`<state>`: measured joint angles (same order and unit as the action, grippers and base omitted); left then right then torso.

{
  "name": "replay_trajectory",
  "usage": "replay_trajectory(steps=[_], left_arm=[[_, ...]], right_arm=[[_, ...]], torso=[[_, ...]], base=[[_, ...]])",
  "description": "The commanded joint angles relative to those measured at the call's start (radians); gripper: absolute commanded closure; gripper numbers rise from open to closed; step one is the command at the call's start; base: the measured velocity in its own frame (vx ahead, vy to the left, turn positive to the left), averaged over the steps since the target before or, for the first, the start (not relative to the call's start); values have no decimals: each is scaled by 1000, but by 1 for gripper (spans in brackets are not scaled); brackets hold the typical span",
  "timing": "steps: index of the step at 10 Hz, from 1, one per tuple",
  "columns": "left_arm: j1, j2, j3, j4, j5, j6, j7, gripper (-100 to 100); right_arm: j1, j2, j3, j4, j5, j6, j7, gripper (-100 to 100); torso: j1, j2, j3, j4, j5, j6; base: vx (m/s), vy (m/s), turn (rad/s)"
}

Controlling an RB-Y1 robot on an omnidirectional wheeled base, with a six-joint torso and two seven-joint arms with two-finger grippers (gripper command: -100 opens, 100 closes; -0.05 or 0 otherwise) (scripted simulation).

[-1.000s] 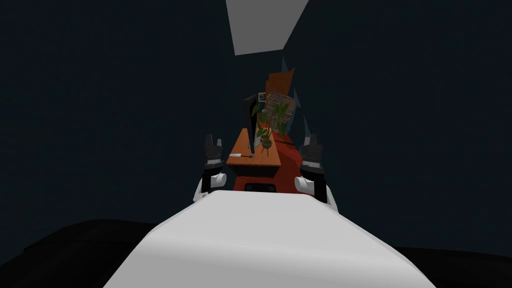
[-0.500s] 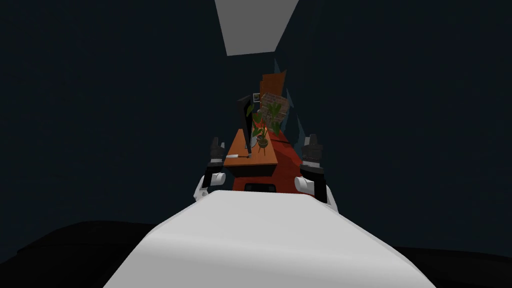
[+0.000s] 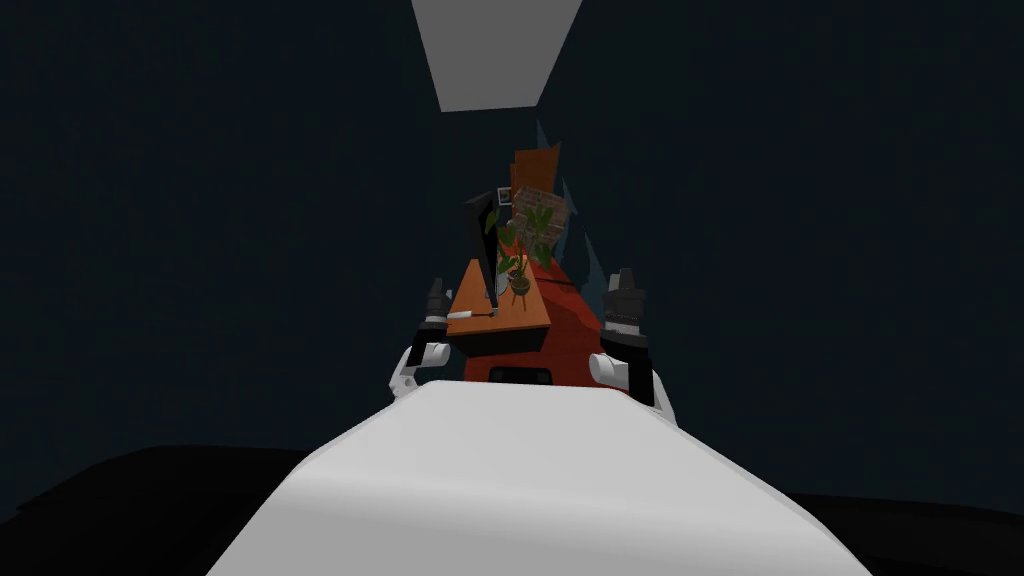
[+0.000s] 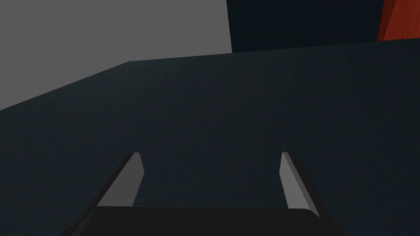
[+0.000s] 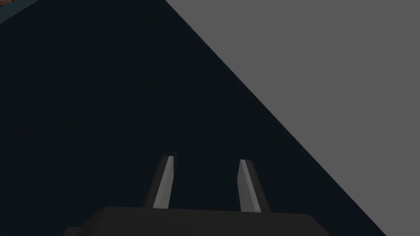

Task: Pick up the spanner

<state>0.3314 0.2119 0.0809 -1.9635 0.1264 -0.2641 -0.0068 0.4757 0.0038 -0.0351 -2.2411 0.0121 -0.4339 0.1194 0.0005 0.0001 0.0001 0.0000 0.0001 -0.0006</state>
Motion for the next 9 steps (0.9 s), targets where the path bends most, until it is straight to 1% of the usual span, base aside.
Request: replay_trajectory(steps=[1, 2, 3, 4, 5, 6, 7, 8, 9], left_arm=[[-25, 31, 9, 50, 19, 35, 11, -100], [-25, 31, 9, 70, 19, 35, 11, -100], [-48, 58, 16, 102, 38, 77, 19, -100], [-48, 58, 16, 128, 38, 77, 19, -100], [-71, 84, 23, 161, 58, 118, 27, -100], [-71, 84, 23, 188, 58, 121, 27, -100], [-94, 108, 30, 212, 79, 166, 35, -100], [-94, 108, 30, 240, 79, 166, 35, -100], [-117, 131, 36, 275, 101, 212, 43, -100]], right_arm=[[0, 0, 0, 0, 0, 0, 0, 0], [0, 0, 0, 0, 0, 0, 0, 0], [0, 0, 0, 0, 0, 0, 0, 0], [0, 0, 0, 0, 0, 0, 0, 0], [0, 0, 0, 0, 0, 0, 0, 0], [0, 0, 0, 0, 0, 0, 0, 0], [0, 0, 0, 0, 0, 0, 0, 0], [0, 0, 0, 0, 0, 0, 0, 0], [0, 0, 0, 0, 0, 0, 0, 0]], torso=[[0, 0, 0, 0, 0, 0], [0, 0, 0, 0, 0, 1], [0, 0, 0, 0, 0, 0], [0, -1, 0, 0, 0, 1], [1, 0, 0, 0, 0, 0], [1, -1, 0, 0, 0, 1], [1, -1, 0, 0, 0, 0], [1, -1, -1, 0, 0, 1], [1, -1, -1, 0, 0, 0]], base=[[0, -4, -211], [-1, 4, -123], [1, 2, -275], [2, 9, -97], [5, 4, -196], [6, 9, -120], [10, 9, -199], [8, 12, -165], [7, 12, -252]])
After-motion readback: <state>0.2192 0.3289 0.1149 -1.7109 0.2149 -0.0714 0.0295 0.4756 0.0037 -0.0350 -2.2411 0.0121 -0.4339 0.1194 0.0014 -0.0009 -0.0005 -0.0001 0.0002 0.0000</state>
